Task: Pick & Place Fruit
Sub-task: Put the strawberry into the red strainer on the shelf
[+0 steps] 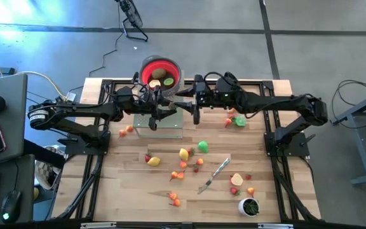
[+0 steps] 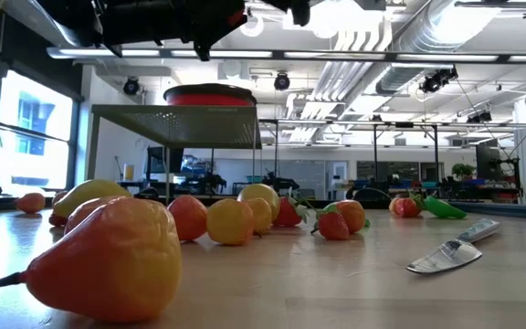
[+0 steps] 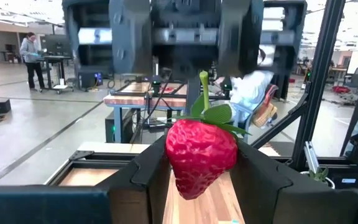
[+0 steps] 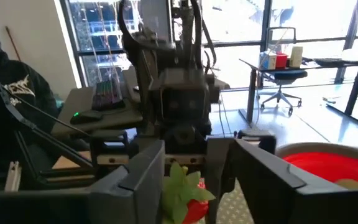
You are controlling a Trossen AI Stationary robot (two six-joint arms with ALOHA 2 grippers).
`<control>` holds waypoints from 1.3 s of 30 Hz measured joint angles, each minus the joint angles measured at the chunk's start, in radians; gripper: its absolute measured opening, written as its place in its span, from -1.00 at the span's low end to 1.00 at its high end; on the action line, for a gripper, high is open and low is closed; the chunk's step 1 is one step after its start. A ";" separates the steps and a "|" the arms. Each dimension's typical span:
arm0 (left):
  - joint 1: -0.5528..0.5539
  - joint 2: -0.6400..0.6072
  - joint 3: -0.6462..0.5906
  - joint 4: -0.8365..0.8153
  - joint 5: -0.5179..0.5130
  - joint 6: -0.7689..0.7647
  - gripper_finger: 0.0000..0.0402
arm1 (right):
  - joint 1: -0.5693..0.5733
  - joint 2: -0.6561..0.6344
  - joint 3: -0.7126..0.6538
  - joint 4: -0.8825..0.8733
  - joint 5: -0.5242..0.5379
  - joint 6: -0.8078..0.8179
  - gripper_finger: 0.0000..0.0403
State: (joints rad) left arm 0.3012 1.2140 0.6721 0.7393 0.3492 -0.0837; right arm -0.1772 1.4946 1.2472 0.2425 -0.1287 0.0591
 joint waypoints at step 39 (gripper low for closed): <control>0.452 -0.111 0.287 -0.853 -0.226 0.114 -0.30 | -0.036 -0.189 0.001 -0.464 0.243 -0.007 -0.29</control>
State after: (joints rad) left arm 0.7528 1.1030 0.9586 -0.1137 0.1229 0.0302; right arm -0.2131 1.3051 1.2480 -0.2218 0.1146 0.0521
